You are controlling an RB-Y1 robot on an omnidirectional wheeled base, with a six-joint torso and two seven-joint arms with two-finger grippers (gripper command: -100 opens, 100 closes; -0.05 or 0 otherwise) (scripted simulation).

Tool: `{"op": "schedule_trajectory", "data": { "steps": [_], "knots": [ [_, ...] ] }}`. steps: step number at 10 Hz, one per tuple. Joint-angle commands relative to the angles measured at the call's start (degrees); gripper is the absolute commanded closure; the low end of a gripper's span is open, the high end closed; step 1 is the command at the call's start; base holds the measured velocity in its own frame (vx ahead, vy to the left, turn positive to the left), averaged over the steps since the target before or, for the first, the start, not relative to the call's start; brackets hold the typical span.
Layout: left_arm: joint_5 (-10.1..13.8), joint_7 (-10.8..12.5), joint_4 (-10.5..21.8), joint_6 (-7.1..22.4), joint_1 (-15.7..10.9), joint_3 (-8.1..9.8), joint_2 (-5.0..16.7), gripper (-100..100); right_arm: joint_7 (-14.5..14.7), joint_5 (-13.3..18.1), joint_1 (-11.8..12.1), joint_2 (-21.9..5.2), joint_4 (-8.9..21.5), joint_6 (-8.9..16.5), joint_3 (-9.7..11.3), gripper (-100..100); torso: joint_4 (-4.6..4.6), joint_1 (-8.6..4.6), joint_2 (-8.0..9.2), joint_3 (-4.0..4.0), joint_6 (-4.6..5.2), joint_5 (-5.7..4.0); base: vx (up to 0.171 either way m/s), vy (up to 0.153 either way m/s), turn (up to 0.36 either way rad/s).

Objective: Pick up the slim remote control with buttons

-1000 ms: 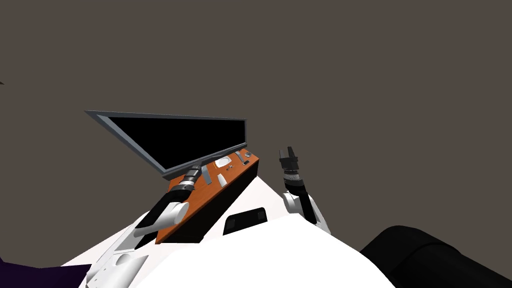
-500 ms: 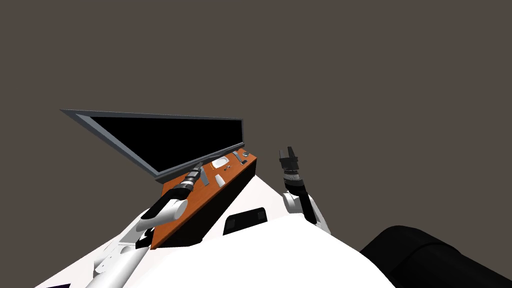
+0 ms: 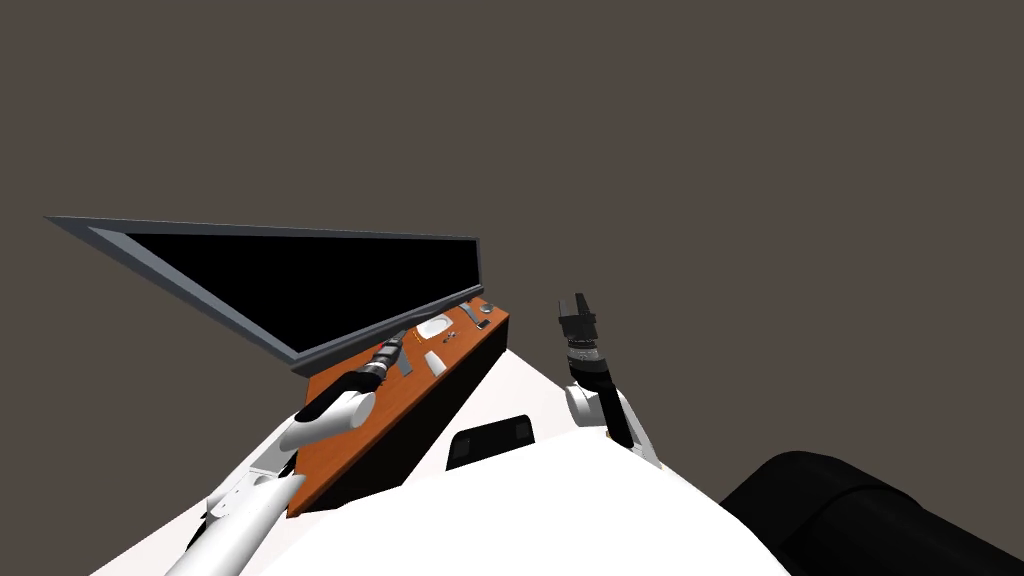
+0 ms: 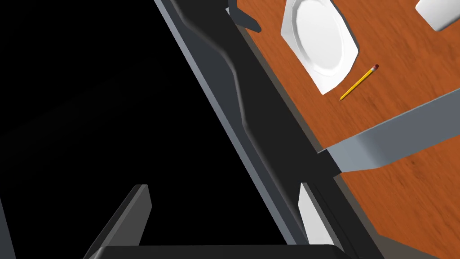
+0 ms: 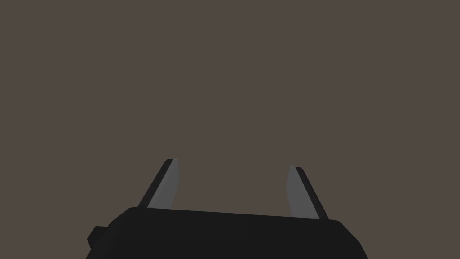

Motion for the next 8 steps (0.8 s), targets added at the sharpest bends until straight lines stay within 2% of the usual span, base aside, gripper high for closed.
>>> {"op": "schedule_trajectory", "data": {
  "steps": [1, 2, 3, 4, 5, 6, 7, 8],
  "knots": [
    [0.4, -0.3, 1.9, 0.0, -0.3, -0.19, 0.4, -100, 0.0, 0.0, 0.0, 0.0, 0.0, 0.0, 0.0, 0, 0.00, 0.00, 0.00, 0.00, 0.00, 0.00, -0.005, 0.009, 0.012],
    [1.5, -1.9, 3.7, 2.7, -1.8, 0.03, 1.2, -100, 0.0, 0.0, 0.0, 0.0, 0.0, 0.0, 0.0, 0, 0.00, -0.03, -0.02, -0.01, -0.01, -0.01, -0.008, 0.012, -0.160],
    [1.5, -1.9, 5.3, 2.7, -1.8, 0.03, 1.2, -100, 0.0, 0.0, 0.0, 0.0, 0.0, 0.0, 0.0, 0, 0.00, -0.03, -0.04, -0.02, 0.05, -0.01, -0.007, 0.019, -0.114],
    [1.5, -1.9, 5.3, 2.7, -1.8, 0.03, 1.2, -100, 0.0, 0.0, 0.0, 0.0, 0.0, 0.0, 0.0, 0, -0.01, -0.01, -0.04, -0.02, 0.00, -0.01, -0.003, 0.012, 0.001],
    [2.6, -3.5, 7.3, 5.3, -3.2, 0.24, 2.0, -100, 0.0, 0.0, 0.0, 0.0, 0.0, 0.0, 0.0, 0, -0.01, -0.03, -0.05, -0.03, -0.01, -0.01, -0.007, 0.017, -0.207],
    [2.6, -3.5, 8.7, 5.3, -3.2, 0.24, 2.0, -100, 0.0, 0.0, 0.0, 0.0, 0.0, 0.0, 0.0, 0, -0.01, -0.01, -0.04, -0.02, 0.05, -0.01, -0.005, 0.023, -0.099],
    [3.7, -5.2, 10.5, 7.9, -4.6, 0.44, 2.7, -100, 0.0, 0.0, 0.0, 0.0, 0.0, 0.0, 0.0, 0, -0.01, 0.01, -0.05, -0.03, -0.01, 0.00, 0.005, 0.025, -0.175],
    [3.7, -5.2, 12.3, 8.0, -4.6, 0.44, 2.7, -100, 0.0, 0.0, 0.0, 0.0, 0.0, 0.0, 0.0, 0, -0.01, 0.02, -0.08, -0.05, 0.04, 0.00, 0.005, 0.027, -0.107]
  ]
}}
